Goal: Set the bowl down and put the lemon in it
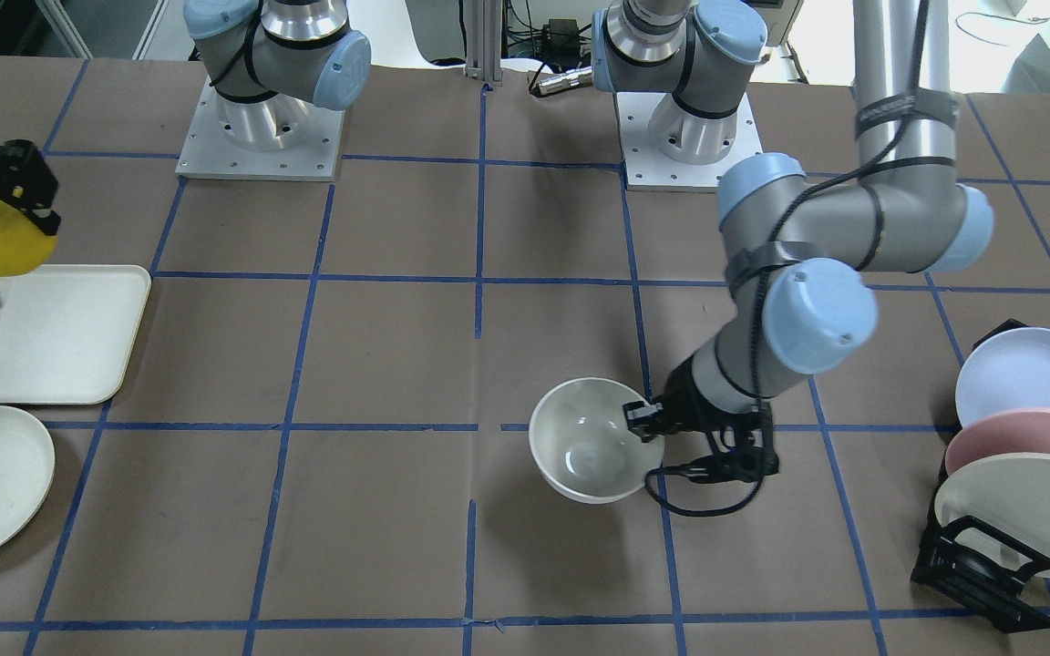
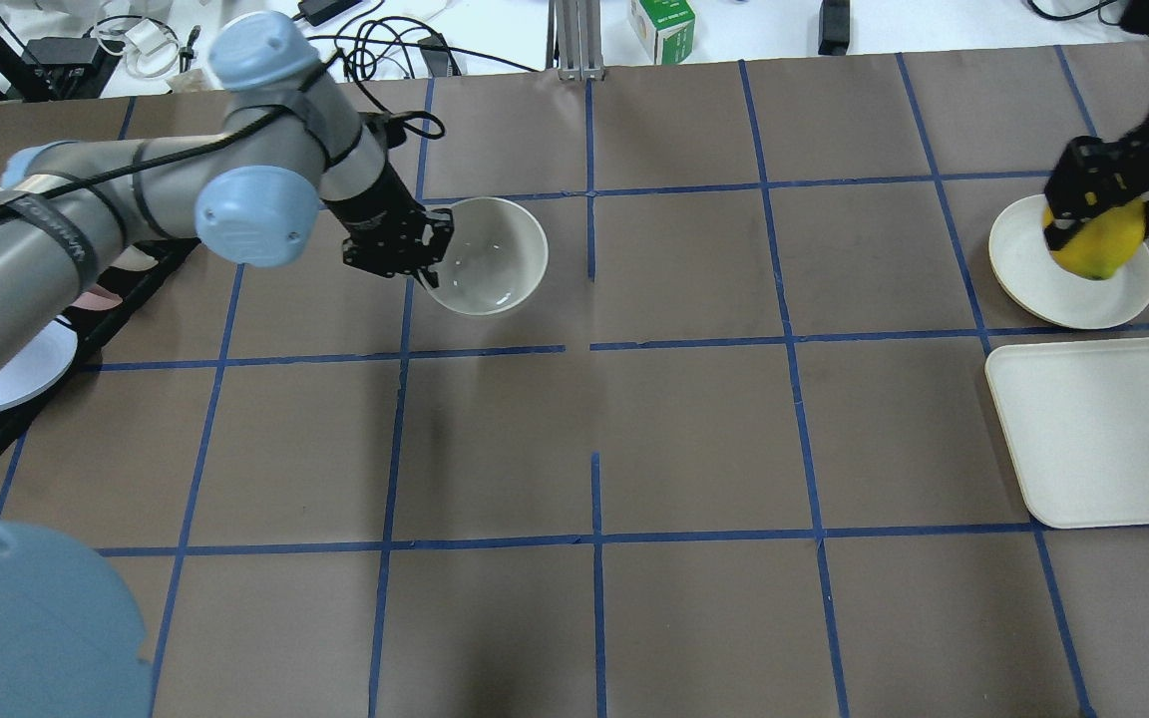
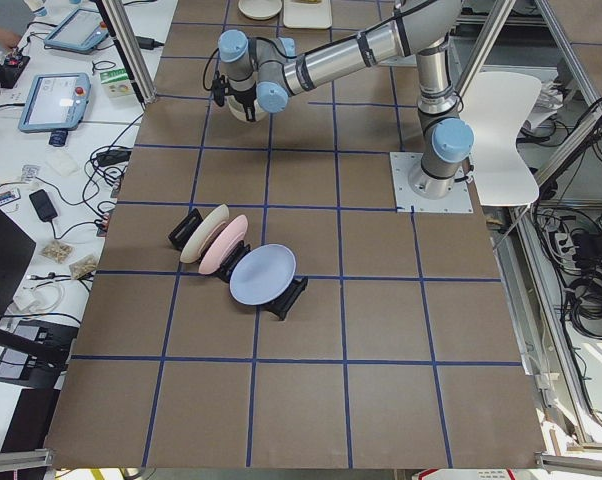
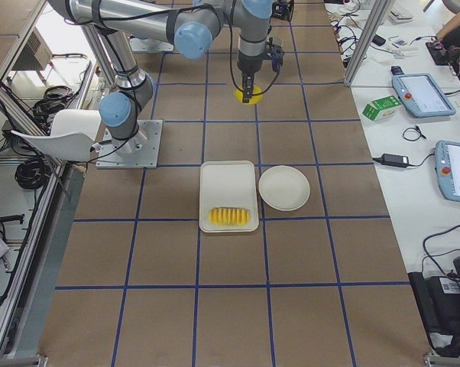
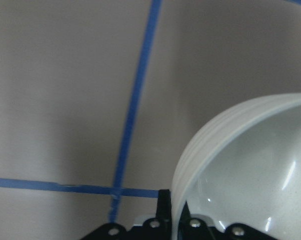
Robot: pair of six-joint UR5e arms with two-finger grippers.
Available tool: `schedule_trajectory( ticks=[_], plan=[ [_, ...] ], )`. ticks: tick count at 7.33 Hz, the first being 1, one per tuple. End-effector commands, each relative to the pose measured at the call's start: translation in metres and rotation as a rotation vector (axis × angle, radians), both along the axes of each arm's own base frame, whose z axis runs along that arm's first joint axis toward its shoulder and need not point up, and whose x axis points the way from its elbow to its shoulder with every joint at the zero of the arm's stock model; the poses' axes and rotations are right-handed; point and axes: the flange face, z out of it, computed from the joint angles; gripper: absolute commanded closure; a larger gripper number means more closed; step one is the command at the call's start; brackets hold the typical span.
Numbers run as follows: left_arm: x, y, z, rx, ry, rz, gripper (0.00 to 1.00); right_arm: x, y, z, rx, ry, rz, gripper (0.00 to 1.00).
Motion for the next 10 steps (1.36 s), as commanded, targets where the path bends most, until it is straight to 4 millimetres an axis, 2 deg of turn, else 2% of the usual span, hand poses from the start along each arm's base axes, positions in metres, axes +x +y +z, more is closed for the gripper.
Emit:
schedule_trajectory(
  ticks=[1, 2, 4, 5, 6, 7, 8, 9, 10],
  plan=[
    [-0.071, 0.026, -0.023, 0.012, -0.007, 0.008, 1.0, 0.122, 0.004, 0.008, -0.055, 0.006, -0.056, 0.99],
    [-0.072, 0.03, -0.036, 0.022, -0.007, 0.007, 1.0, 0.134, 0.0, 0.005, -0.079, 0.01, -0.039, 0.99],
    [-0.079, 0.04, -0.048, 0.05, -0.008, -0.001, 1.0, 0.134, 0.0, 0.002, -0.076, 0.01, -0.029, 0.99],
    [-0.078, 0.041, -0.052, 0.054, -0.012, -0.003, 0.58, 0.134, -0.001, 0.0, -0.069, 0.012, -0.022, 0.98],
    [-0.079, 0.041, -0.054, 0.067, 0.001, 0.0, 0.4, 0.136, -0.001, -0.002, -0.065, 0.006, -0.024, 0.98],
    [-0.08, 0.036, -0.045, 0.043, -0.003, -0.002, 0.0, 0.139, -0.01, -0.018, -0.03, 0.004, -0.021, 0.98],
    [-0.07, 0.031, -0.021, 0.006, 0.0, 0.002, 0.0, 0.158, -0.022, -0.044, 0.011, -0.007, 0.003, 0.99],
    [-0.037, 0.014, 0.007, -0.058, -0.06, 0.033, 0.0, 0.204, -0.039, -0.076, -0.03, -0.011, 0.061, 0.98],
    [-0.006, 0.0, 0.035, -0.091, -0.101, 0.041, 0.0, 0.252, -0.056, -0.126, -0.039, -0.009, 0.031, 0.98]
  ],
)
